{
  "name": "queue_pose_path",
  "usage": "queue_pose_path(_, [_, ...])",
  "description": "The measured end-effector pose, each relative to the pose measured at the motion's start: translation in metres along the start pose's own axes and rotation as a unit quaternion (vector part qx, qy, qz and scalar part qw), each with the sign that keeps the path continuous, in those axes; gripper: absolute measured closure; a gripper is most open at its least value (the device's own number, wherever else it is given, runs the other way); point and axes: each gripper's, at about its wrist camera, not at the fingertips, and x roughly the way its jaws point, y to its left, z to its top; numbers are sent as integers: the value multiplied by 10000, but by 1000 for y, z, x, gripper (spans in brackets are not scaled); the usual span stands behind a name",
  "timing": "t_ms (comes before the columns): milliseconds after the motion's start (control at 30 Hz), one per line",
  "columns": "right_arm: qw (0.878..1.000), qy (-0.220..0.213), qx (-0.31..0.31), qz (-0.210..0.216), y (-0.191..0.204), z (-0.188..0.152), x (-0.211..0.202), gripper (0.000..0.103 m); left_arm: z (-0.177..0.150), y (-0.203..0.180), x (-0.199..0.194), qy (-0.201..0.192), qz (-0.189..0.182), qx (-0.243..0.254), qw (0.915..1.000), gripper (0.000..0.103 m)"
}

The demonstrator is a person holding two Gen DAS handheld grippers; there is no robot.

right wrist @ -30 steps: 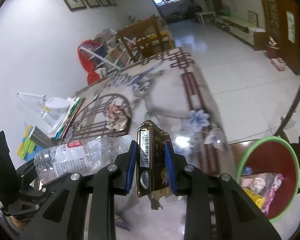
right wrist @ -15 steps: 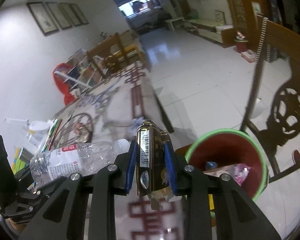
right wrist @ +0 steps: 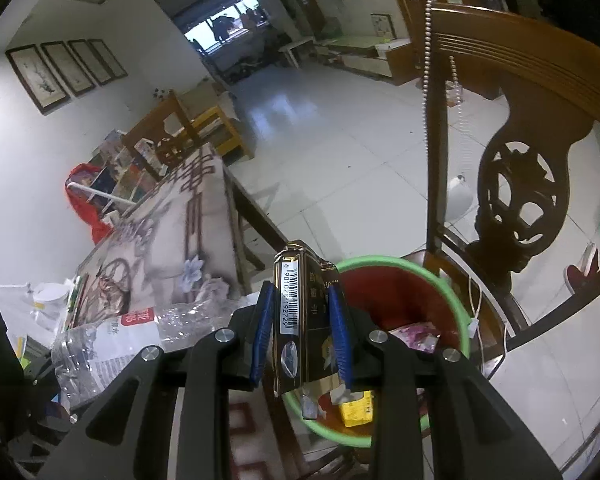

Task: Collect trash
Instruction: 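Carry both held items to the red bin and release them inside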

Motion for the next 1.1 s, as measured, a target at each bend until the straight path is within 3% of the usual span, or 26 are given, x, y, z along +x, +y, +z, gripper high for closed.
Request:
queue_pose_path(667, [9994, 136, 199, -261, -30, -1, 16, 72, 12, -18, 54, 410, 93, 166, 9990, 45])
queue_pose_path(700, [9993, 139, 201, -277, -30, -1, 16, 68, 11, -18, 56, 441, 106, 159, 9988, 42])
queue_pose_path(733, [9993, 156, 208, -266, -29, -1, 17, 56, 10, -18, 57, 464, 106, 140, 9988, 37])
queue_pose_path(767, [9992, 164, 242, -268, -30, -2, 18, 42, 9, -18, 57, 443, 104, 131, 9989, 24])
queue_pose_path(833, [9990, 155, 251, -335, -29, -2, 19, 32, 5, -18, 54, 352, 161, 167, 9991, 12])
queue_pose_path(967, [9987, 76, 236, -456, -28, -1, 17, 15, 2, -15, 51, 353, 187, 132, 9991, 6])
queue_pose_path(1100, [9984, -2, 305, -485, -29, 1, 13, 10, -2, -9, 43, 370, 229, 101, 9990, 6])
